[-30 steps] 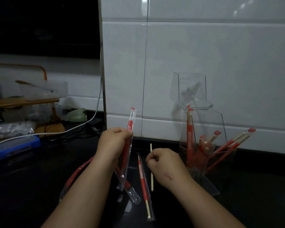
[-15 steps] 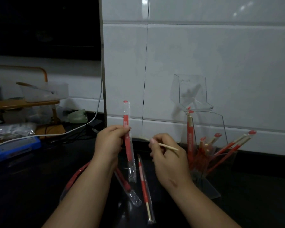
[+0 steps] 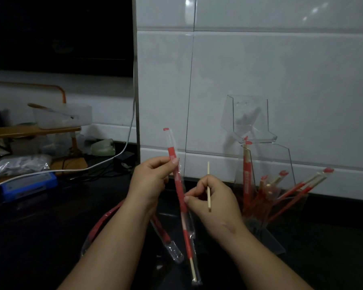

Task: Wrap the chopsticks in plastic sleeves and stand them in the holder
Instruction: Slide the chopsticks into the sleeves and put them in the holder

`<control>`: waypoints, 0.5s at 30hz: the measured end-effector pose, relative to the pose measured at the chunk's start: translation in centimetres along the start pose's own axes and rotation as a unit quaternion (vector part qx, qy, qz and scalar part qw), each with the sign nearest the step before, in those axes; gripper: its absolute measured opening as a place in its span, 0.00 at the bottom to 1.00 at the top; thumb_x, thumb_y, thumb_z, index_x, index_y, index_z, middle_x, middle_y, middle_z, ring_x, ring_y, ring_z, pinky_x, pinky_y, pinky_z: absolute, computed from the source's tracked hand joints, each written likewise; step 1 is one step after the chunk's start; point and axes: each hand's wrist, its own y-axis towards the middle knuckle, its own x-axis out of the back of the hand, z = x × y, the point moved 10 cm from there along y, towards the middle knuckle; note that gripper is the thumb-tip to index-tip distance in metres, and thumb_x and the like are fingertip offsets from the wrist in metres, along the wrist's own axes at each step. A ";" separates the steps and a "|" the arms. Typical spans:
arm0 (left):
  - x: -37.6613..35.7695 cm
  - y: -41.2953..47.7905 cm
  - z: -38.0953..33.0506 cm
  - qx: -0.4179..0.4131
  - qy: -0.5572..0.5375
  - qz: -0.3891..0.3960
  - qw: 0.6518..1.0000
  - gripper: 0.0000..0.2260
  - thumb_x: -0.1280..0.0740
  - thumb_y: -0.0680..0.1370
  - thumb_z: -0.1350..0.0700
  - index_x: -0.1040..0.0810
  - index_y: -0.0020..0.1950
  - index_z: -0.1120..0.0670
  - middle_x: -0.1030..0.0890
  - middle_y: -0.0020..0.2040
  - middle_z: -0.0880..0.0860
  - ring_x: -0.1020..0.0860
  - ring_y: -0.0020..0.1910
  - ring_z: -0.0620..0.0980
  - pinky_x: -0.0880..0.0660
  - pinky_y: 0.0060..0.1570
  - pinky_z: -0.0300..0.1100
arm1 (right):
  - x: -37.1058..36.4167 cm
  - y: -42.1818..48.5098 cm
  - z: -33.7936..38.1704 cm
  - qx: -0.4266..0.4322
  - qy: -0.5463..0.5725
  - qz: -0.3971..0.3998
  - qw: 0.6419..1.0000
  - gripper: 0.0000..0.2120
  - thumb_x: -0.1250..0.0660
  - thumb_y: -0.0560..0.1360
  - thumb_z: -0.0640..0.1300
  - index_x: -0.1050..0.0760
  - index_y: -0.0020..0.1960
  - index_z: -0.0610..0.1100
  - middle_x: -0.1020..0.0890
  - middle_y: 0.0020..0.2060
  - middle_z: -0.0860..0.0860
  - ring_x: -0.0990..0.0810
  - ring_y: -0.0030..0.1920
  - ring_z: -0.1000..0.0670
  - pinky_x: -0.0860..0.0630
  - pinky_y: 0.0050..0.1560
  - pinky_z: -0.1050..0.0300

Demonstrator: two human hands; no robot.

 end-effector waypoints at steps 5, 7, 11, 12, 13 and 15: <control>2.1 0.5 -0.5 -0.030 -0.084 -0.087 0.992 0.07 0.28 0.76 0.57 0.14 0.38 0.51 0.22 0.37 0.54 0.33 0.28 0.44 0.37 0.24 0.33 | -0.6 -0.1 -0.3 -0.010 -0.004 0.019 1.000 0.10 0.31 0.69 0.32 0.32 0.39 0.41 0.17 0.36 0.43 0.18 0.38 0.43 0.21 0.41 0.47; 2.5 0.5 -0.7 -0.036 -0.113 -0.102 0.988 0.06 0.28 0.76 0.58 0.15 0.40 0.53 0.20 0.36 0.52 0.33 0.28 0.44 0.37 0.24 0.33 | -0.8 -0.3 -0.2 -0.008 -0.005 0.030 0.999 0.10 0.32 0.69 0.31 0.32 0.39 0.41 0.17 0.36 0.43 0.18 0.37 0.44 0.22 0.38 0.53; 2.8 0.3 -1.6 -0.071 -0.128 -0.105 0.984 0.05 0.29 0.77 0.60 0.15 0.47 0.52 0.17 0.41 0.52 0.28 0.30 0.41 0.32 0.29 0.32 | -1.2 -0.3 0.1 0.011 -0.025 0.038 0.999 0.09 0.30 0.71 0.36 0.29 0.39 0.44 0.18 0.36 0.44 0.20 0.35 0.46 0.23 0.37 0.55; 3.0 0.2 -1.9 -0.087 -0.127 -0.115 0.981 0.06 0.29 0.77 0.61 0.15 0.49 0.52 0.16 0.43 0.52 0.26 0.31 0.40 0.30 0.31 0.32 | -1.0 -0.3 0.1 0.015 -0.025 0.028 0.999 0.08 0.29 0.73 0.39 0.28 0.40 0.45 0.18 0.35 0.46 0.20 0.35 0.49 0.23 0.38 0.56; 3.4 0.0 -2.4 -0.106 -0.121 -0.130 0.978 0.06 0.29 0.77 0.62 0.16 0.49 0.52 0.16 0.44 0.51 0.24 0.33 0.40 0.29 0.33 0.32 | -0.7 -0.3 0.2 0.018 -0.016 0.014 1.000 0.06 0.31 0.75 0.43 0.26 0.41 0.47 0.18 0.35 0.48 0.21 0.35 0.52 0.23 0.40 0.56; 3.9 -0.7 -3.4 -0.146 -0.097 -0.164 0.971 0.06 0.28 0.76 0.61 0.16 0.49 0.51 0.15 0.44 0.49 0.21 0.38 0.41 0.25 0.37 0.34 | -0.2 -0.4 0.5 0.019 0.022 -0.014 0.999 0.09 0.39 0.79 0.52 0.23 0.45 0.51 0.18 0.38 0.53 0.21 0.39 0.56 0.21 0.45 0.53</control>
